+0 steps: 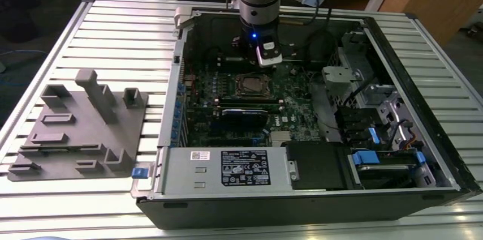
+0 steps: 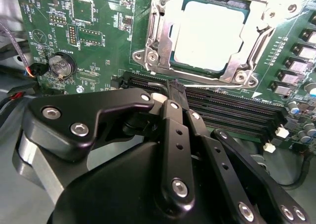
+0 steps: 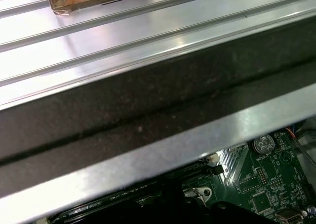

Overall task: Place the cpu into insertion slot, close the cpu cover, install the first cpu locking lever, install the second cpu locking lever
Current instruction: 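Install the first cpu locking lever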

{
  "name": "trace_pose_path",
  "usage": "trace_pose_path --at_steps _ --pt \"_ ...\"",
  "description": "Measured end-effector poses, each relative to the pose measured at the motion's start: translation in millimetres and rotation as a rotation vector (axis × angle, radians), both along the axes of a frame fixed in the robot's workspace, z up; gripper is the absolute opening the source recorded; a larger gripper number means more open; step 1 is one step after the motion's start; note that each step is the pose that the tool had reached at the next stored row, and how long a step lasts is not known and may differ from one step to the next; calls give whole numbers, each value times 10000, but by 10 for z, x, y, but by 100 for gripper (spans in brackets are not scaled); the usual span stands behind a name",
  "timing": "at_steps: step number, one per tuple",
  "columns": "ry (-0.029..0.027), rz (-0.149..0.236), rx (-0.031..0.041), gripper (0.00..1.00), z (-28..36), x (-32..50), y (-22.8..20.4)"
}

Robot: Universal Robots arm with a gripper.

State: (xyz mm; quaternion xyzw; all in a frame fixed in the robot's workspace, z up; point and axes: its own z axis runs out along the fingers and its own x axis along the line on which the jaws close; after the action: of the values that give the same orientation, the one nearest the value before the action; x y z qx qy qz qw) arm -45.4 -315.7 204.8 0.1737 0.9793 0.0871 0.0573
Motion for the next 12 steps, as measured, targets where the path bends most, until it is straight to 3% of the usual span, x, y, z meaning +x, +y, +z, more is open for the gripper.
trace_pose_path --at_steps 12 --pt "-1 -286 1 11 -1 1 26"
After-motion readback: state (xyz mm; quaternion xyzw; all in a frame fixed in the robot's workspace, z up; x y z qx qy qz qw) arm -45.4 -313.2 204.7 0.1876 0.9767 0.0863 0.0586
